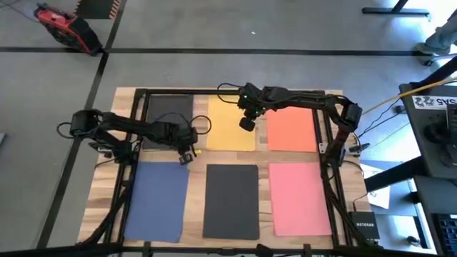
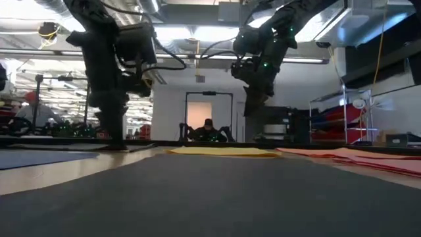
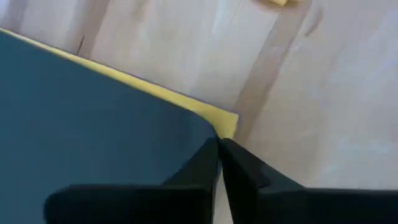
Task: Organize paper
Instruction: Stack the black colored paper on top of the black colored papers
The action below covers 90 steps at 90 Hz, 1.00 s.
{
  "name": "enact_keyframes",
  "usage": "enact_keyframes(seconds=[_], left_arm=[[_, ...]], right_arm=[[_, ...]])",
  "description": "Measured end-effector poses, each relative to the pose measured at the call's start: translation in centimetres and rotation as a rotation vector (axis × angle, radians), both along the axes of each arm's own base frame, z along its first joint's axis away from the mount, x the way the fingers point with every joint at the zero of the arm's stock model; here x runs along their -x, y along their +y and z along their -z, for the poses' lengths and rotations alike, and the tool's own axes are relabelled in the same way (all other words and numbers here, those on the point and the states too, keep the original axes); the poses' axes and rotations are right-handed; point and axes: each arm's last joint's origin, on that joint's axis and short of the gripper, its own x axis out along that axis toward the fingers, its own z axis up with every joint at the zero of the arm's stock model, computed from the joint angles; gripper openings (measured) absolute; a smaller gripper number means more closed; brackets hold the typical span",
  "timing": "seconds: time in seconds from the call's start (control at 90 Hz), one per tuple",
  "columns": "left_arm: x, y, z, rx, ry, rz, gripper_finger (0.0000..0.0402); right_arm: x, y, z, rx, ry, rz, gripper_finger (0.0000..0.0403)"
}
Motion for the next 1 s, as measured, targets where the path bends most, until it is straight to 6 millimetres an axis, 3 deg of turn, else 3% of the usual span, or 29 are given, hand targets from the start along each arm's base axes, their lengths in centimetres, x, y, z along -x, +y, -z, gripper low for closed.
enact_keyframes(seconds=[0.256,0.489,0.822,1.0], left_arm=[[-0.9,-1.4,-4.9,0.103,-0.205,-0.146,0.0000],[-1.0,-5.5,-9.0,0.229,-0.364,-0.151,0.0000],[-1.1,-13.3,-11.0,0.386,-0.645,-0.206,0.0000],[-1.6,-16.4,-10.0,0.401,-0.713,-0.231,0.0000]], right_arm=[[0.1,0.0,0.0,0.004,0.012,-0.013,0.0000],[0.8,0.1,-1.7,0.045,-0.017,0.004,0.0000],[3.8,-0.7,-5.2,0.083,-0.057,0.069,0.0000],[5.3,-1.3,-6.6,0.106,-0.081,0.097,0.0000]])
